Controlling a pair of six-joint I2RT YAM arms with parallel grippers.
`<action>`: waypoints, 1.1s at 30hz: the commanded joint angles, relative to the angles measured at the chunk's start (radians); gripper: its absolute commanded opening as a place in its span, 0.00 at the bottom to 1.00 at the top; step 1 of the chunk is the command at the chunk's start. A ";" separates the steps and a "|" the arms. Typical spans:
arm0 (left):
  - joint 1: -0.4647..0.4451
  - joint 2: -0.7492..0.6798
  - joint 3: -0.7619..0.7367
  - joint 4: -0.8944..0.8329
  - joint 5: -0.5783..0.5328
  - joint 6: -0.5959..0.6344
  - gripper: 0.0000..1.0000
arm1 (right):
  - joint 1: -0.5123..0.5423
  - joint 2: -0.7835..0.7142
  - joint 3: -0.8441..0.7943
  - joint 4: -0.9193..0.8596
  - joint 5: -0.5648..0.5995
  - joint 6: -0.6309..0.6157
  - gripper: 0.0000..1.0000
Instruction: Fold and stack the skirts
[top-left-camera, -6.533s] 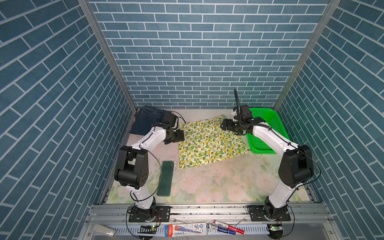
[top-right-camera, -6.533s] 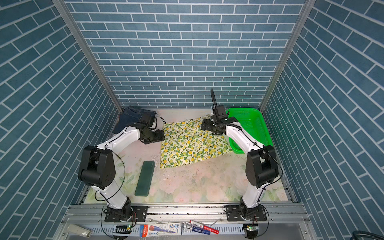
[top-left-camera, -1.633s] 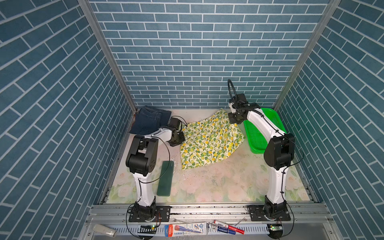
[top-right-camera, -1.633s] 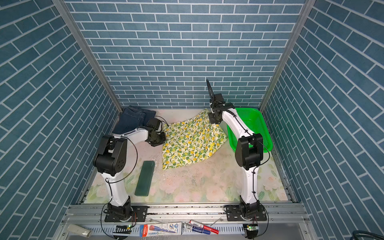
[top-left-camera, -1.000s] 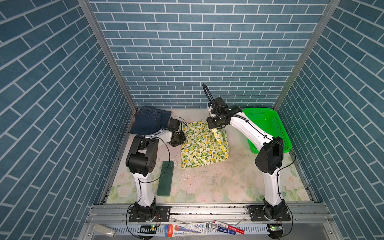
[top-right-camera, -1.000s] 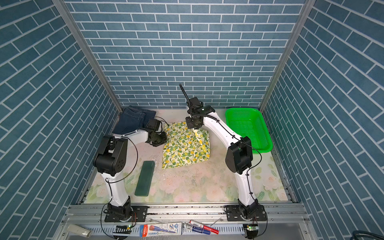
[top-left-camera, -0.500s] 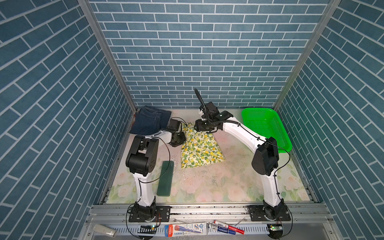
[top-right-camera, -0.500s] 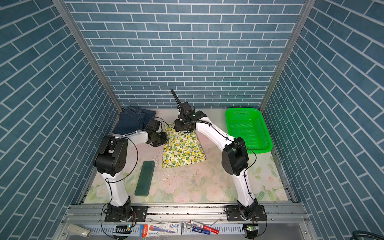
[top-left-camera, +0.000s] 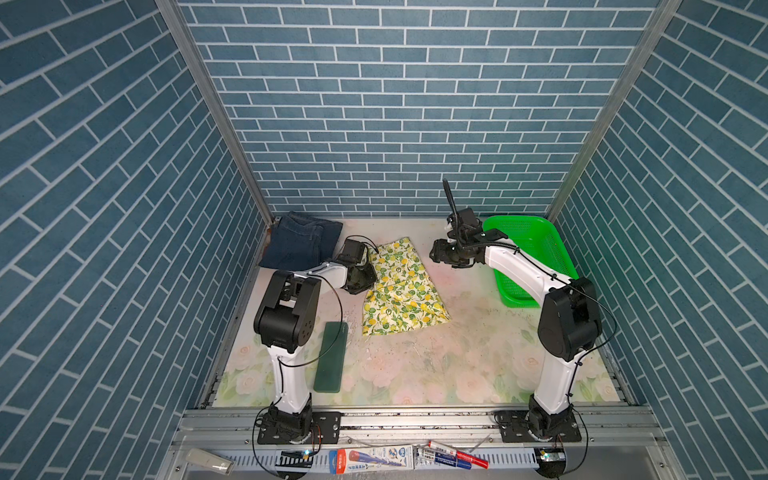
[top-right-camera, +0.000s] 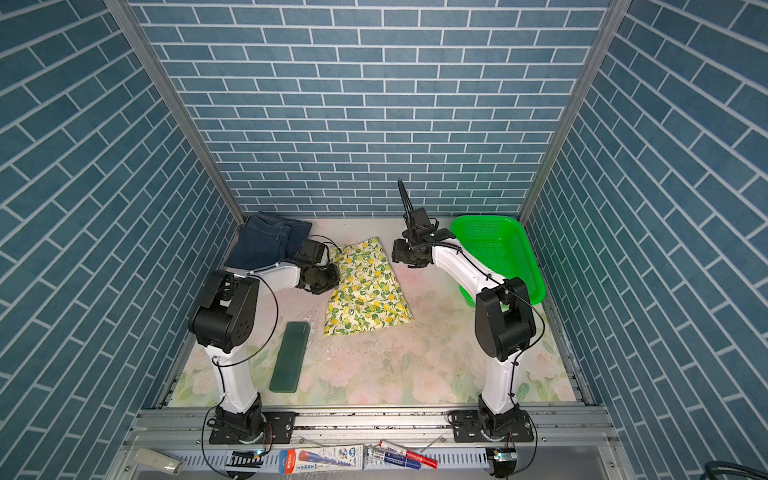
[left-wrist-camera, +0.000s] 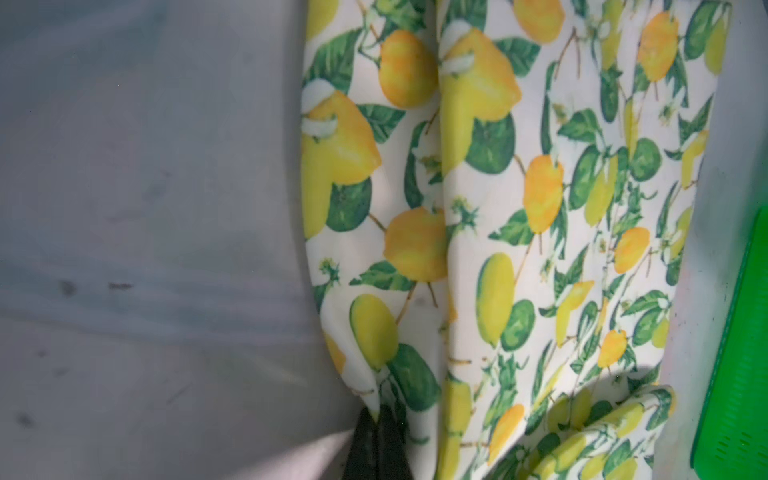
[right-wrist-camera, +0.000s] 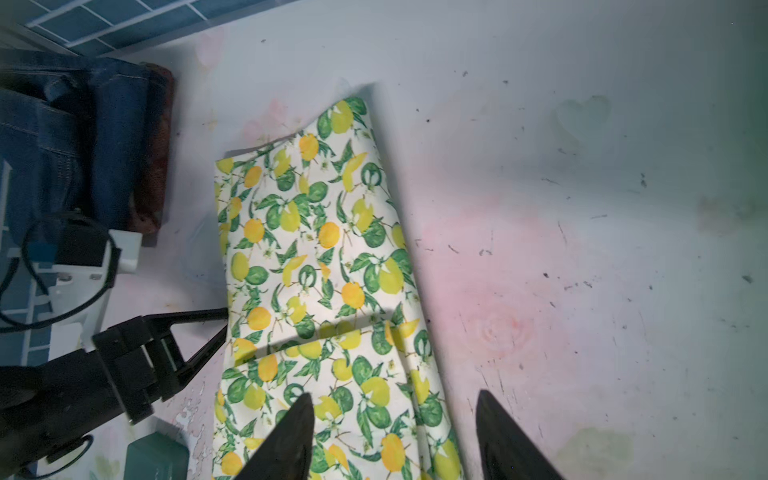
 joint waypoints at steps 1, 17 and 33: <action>-0.026 0.030 -0.006 -0.003 -0.002 -0.014 0.00 | -0.004 0.011 -0.062 0.064 -0.048 0.030 0.61; -0.001 -0.070 0.040 -0.160 -0.111 0.067 0.00 | 0.036 0.144 -0.099 0.182 -0.156 0.009 0.55; 0.006 -0.072 -0.007 -0.100 -0.074 0.021 0.00 | 0.035 0.235 -0.032 0.250 -0.183 -0.006 0.00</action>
